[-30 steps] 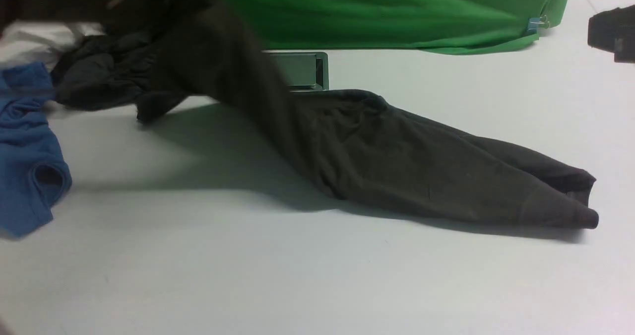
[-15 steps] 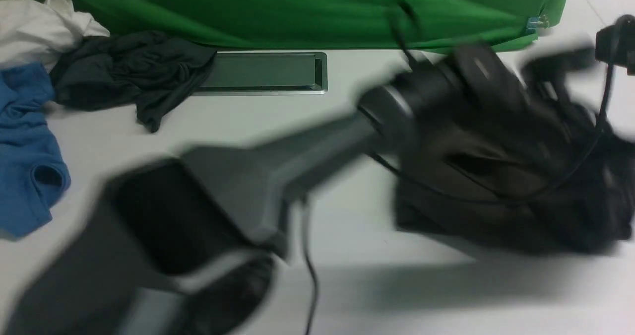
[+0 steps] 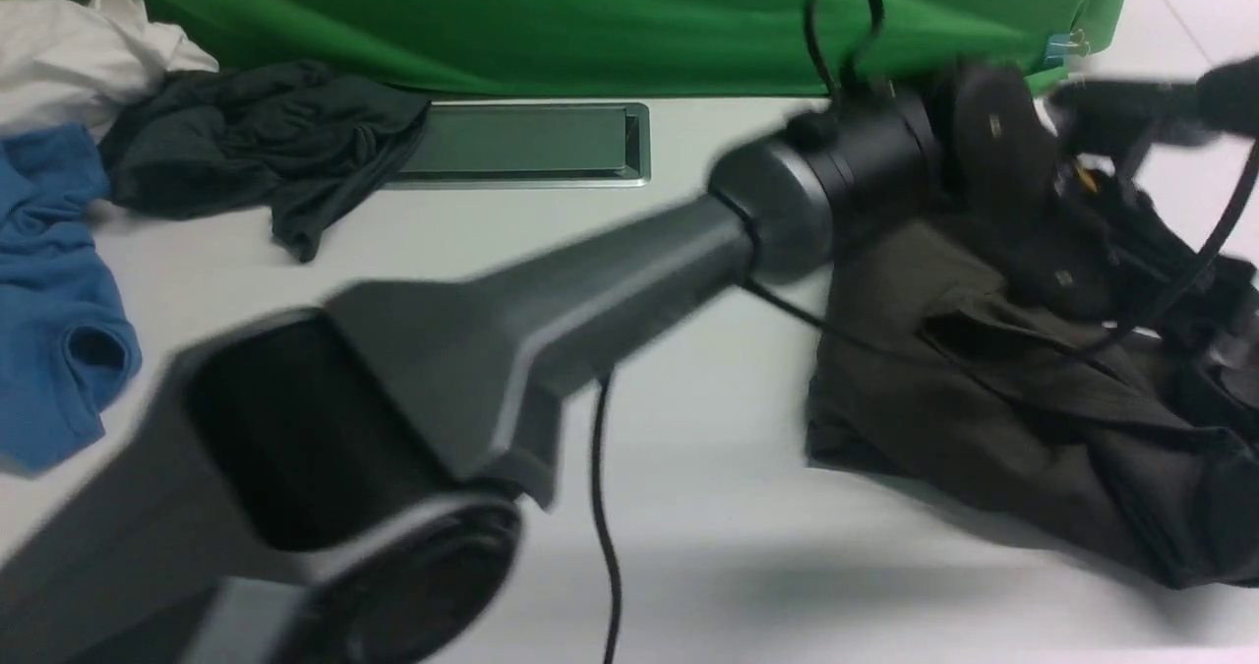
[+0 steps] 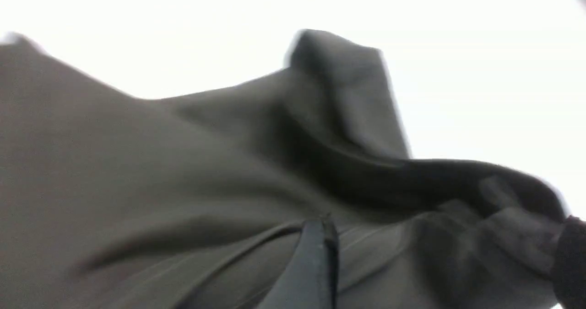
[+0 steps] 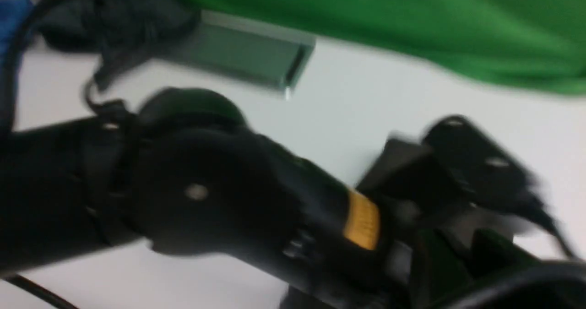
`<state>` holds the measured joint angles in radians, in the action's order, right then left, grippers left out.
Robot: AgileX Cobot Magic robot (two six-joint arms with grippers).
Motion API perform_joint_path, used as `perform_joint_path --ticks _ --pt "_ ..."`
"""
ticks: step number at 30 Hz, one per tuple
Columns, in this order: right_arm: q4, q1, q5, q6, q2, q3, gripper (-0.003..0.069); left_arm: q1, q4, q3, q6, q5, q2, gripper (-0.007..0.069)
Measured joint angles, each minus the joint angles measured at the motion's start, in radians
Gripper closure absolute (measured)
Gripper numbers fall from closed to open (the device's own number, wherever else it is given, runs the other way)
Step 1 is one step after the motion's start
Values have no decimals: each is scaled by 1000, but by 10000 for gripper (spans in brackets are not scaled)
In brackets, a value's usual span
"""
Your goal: Fold a long-sleeved shirt on a white desktop.
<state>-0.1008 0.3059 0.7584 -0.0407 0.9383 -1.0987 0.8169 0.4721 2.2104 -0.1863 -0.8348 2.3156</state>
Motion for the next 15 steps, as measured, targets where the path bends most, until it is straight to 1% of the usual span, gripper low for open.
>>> perform_joint_path --ticks 1,4,7,8,10,12,15 --pt "0 0 -11 0 -14 0 559 -9 -42 2 43 -19 -11 -56" --pt "-1 0 -56 0 -58 0 546 -69 -238 9 186 -125 -49 -68" --pt "-2 0 -67 0 -100 0 533 -157 -330 4 267 -245 -47 -69" --pt "-2 0 -67 0 -102 0 533 -163 -330 2 269 -245 -47 -69" --pt "-3 0 -54 0 -116 0 525 -236 -289 -44 271 -290 -24 -69" --pt "-3 0 -41 0 -117 0 521 -266 -206 -83 242 -283 -2 -69" --pt "-3 0 -24 0 -113 0 512 -285 -22 -146 132 -237 43 -69"
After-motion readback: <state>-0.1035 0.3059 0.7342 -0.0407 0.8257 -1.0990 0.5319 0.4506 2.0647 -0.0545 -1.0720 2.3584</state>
